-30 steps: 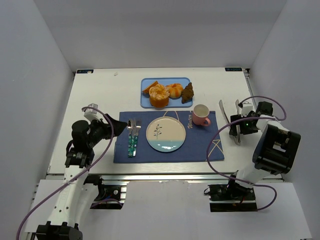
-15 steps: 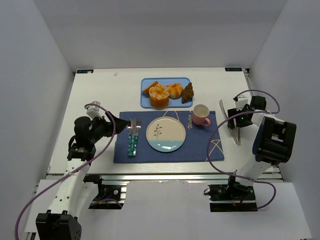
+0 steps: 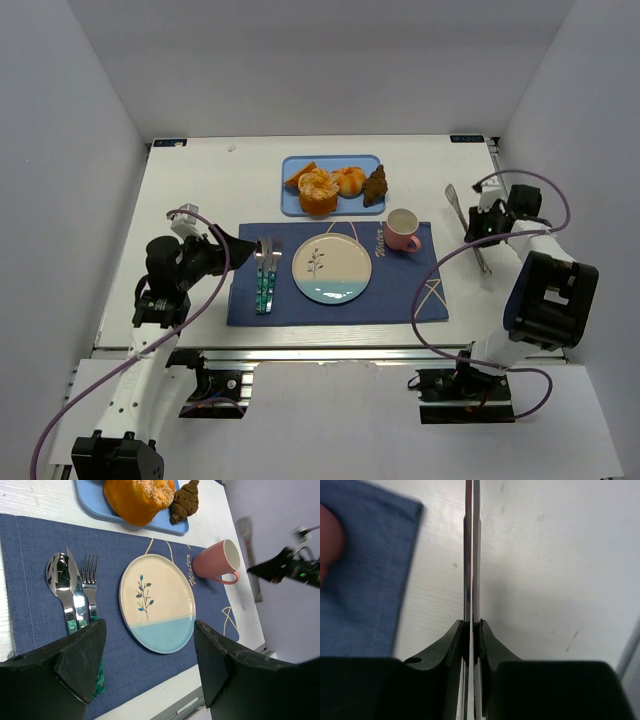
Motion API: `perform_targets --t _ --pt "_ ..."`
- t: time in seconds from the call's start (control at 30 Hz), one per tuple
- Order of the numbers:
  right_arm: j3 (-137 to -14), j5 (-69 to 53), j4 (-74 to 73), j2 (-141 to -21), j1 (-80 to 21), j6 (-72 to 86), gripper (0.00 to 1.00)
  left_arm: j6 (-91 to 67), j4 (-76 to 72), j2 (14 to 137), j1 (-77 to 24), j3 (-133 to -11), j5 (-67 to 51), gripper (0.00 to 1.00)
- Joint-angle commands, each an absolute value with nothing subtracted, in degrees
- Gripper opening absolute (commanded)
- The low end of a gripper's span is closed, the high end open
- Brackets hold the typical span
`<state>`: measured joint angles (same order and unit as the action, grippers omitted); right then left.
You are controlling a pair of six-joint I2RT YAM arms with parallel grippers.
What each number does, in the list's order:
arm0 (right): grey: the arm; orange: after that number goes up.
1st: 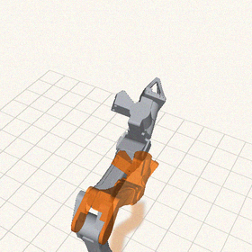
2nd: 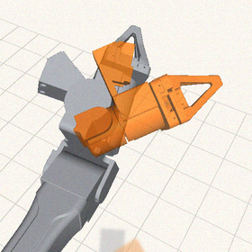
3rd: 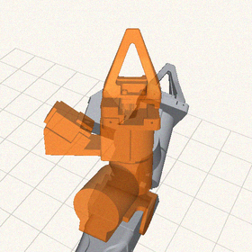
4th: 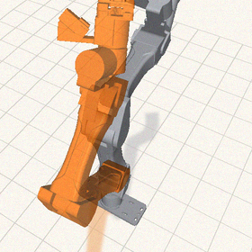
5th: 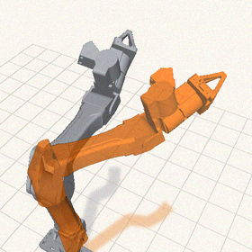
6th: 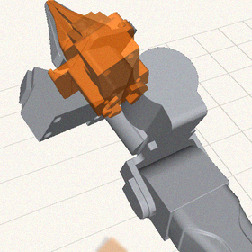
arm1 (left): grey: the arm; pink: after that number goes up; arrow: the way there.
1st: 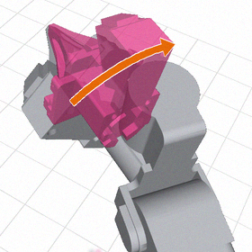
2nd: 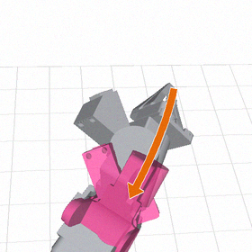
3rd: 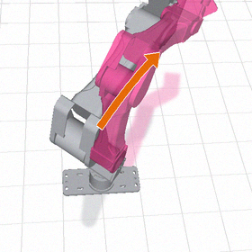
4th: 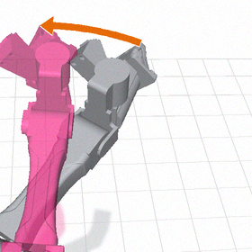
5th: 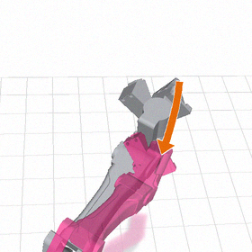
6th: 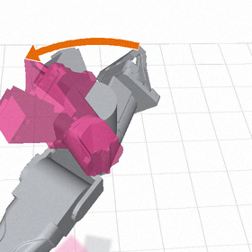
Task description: Place the bread
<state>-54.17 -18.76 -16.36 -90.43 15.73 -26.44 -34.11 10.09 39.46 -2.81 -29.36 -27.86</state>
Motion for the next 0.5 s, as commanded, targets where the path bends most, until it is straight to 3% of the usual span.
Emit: perform_targets --t 0.0,0.23,0.47 --pt "-62.8 -27.2 -17.9 -85.8 14.7 -23.5 0.22 -34.0 10.5 38.5 -3.0 -30.9 -27.9 0.8" --pt "-76.0 -32.3 -21.5 -88.8 7.4 -15.8 0.42 -35.1 9.8 37.8 -3.0 -30.9 -28.0 0.8" --pt "-83.1 -33.5 -21.3 -92.4 -3.6 -11.4 0.49 -34.6 12.1 36.1 -3.0 -31.8 -27.1 0.8"
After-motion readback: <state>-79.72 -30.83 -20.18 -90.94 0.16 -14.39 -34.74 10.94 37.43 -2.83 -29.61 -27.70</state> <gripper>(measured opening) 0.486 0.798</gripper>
